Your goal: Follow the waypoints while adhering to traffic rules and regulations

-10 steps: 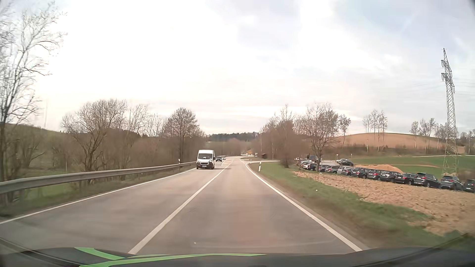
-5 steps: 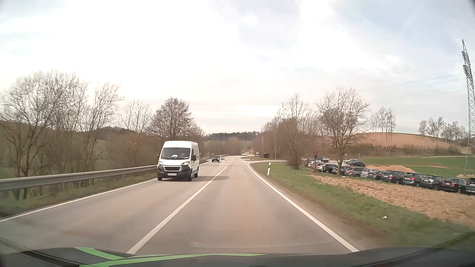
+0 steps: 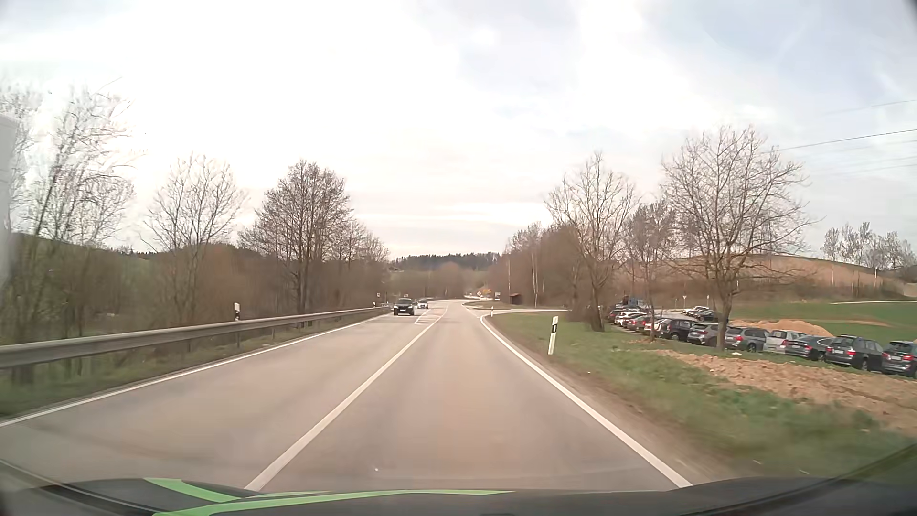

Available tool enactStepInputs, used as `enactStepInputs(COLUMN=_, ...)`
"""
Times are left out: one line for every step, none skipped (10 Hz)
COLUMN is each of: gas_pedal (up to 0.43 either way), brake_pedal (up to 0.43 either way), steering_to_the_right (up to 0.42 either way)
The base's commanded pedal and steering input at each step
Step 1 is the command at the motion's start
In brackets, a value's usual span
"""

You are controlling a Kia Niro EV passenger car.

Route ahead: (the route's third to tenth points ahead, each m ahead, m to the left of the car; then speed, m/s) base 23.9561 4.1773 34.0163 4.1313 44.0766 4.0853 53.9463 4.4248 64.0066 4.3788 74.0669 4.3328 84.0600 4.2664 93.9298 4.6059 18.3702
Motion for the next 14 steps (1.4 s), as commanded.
enactStepInputs(gas_pedal=0.098, brake_pedal=0.0, steering_to_the_right=0.005)
enactStepInputs(gas_pedal=0.098, brake_pedal=0.0, steering_to_the_right=0.005)
enactStepInputs(gas_pedal=0.098, brake_pedal=0.0, steering_to_the_right=0.004)
enactStepInputs(gas_pedal=0.098, brake_pedal=0.0, steering_to_the_right=0.003)
enactStepInputs(gas_pedal=0.098, brake_pedal=0.0, steering_to_the_right=0.001)
enactStepInputs(gas_pedal=0.098, brake_pedal=0.0, steering_to_the_right=0.0)
enactStepInputs(gas_pedal=0.098, brake_pedal=0.0, steering_to_the_right=0.0)
enactStepInputs(gas_pedal=0.098, brake_pedal=0.0, steering_to_the_right=0.0)
enactStepInputs(gas_pedal=0.098, brake_pedal=0.0, steering_to_the_right=0.0)
enactStepInputs(gas_pedal=0.098, brake_pedal=0.0, steering_to_the_right=0.0)
enactStepInputs(gas_pedal=0.098, brake_pedal=0.0, steering_to_the_right=0.0)
enactStepInputs(gas_pedal=0.098, brake_pedal=0.0, steering_to_the_right=0.0)
enactStepInputs(gas_pedal=0.098, brake_pedal=0.0, steering_to_the_right=0.0)
enactStepInputs(gas_pedal=0.11, brake_pedal=0.0, steering_to_the_right=0.0)
